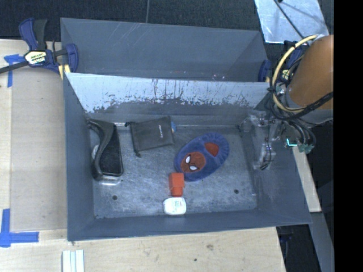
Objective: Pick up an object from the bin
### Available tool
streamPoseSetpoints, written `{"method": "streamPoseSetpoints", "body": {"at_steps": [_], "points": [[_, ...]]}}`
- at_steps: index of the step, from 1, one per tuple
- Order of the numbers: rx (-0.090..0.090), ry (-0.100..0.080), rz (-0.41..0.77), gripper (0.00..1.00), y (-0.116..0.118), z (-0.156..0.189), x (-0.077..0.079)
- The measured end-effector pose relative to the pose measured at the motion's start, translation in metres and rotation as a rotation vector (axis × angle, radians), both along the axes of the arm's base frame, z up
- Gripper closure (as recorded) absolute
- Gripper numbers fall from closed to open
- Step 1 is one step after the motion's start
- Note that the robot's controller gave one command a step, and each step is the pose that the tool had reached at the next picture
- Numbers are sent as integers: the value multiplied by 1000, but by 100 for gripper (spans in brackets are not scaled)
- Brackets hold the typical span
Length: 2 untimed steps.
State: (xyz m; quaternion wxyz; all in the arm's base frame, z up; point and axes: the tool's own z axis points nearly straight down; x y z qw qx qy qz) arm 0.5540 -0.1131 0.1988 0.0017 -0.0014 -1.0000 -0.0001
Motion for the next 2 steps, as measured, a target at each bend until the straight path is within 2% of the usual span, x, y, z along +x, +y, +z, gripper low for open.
{"method": "streamPoseSetpoints", "body": {"at_steps": [1,2], "points": [[0,-3,301,0,72,-130,53],[1,-12,376,0,116,-97,52]]}}
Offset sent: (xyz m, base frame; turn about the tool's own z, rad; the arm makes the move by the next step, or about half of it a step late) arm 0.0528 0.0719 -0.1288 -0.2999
